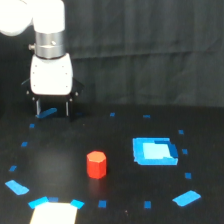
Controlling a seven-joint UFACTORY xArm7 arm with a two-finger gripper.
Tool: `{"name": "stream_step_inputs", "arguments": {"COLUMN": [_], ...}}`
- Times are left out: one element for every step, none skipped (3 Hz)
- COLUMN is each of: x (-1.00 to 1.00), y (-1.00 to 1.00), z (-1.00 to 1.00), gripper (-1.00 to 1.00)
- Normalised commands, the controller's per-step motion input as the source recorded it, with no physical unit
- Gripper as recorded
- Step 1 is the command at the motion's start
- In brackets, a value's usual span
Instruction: Pick up the red object from the table
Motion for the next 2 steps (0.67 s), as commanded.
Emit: {"name": "stream_step_inputs", "arguments": {"x": [1.0,0.9], "y": [-1.0,-1.0], "z": [-0.47,-0.22], "gripper": [0.93,0.89]}}
